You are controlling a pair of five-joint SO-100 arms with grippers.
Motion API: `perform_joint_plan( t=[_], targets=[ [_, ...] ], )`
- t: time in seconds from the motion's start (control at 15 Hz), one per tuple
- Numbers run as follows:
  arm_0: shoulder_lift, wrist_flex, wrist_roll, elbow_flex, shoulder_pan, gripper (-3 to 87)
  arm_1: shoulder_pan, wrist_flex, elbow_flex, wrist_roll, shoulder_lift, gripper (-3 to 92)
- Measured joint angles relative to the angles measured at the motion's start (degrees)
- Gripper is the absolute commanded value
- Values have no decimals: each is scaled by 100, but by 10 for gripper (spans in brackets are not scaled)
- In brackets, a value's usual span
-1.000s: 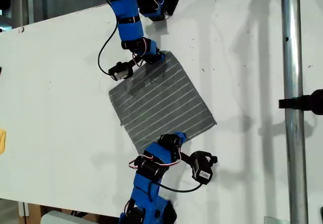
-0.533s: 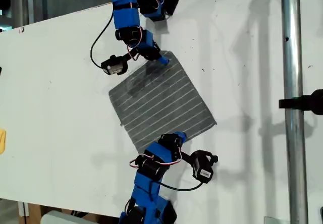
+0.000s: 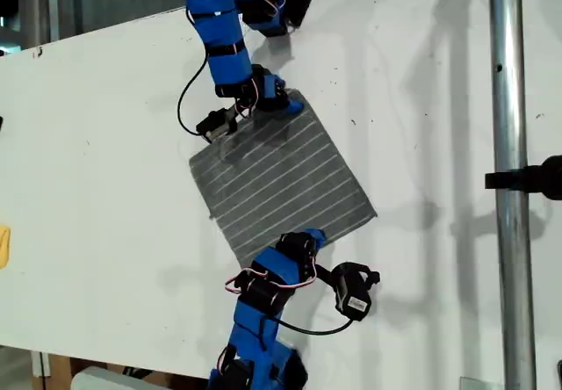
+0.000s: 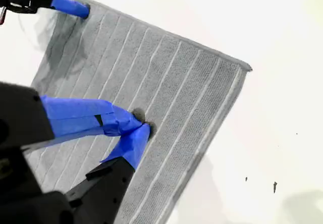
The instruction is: Grasp corners of a towel and fold twice.
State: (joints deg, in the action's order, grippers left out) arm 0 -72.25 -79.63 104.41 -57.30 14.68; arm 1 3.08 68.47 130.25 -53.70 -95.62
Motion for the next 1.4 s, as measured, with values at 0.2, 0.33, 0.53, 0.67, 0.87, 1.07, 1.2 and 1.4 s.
perform_joint_plan(
  t=[0.2,0.33,0.53,0.67,0.87,1.07,1.2,1.4],
  targets=[
    [0,0,0,0,9,-29,-35,-88,-272,0,211,-2],
    [0,0,0,0,35,-29,-141,-193,-439,-9,378,-2],
    [0,-35,62,0,44,-29,-211,-246,-448,-44,387,-2],
    [0,-272,132,0,44,-29,-211,-255,-448,-44,387,-2],
    [167,-404,-44,211,79,-29,-211,-264,-448,-44,387,-2],
    [272,-35,-1107,308,255,244,-211,-264,-448,-35,396,-2],
    [272,211,-1477,308,325,303,-211,-264,-448,-35,404,-2],
    [272,325,-2303,316,325,305,-211,-264,-448,-35,413,-2]
  ],
)
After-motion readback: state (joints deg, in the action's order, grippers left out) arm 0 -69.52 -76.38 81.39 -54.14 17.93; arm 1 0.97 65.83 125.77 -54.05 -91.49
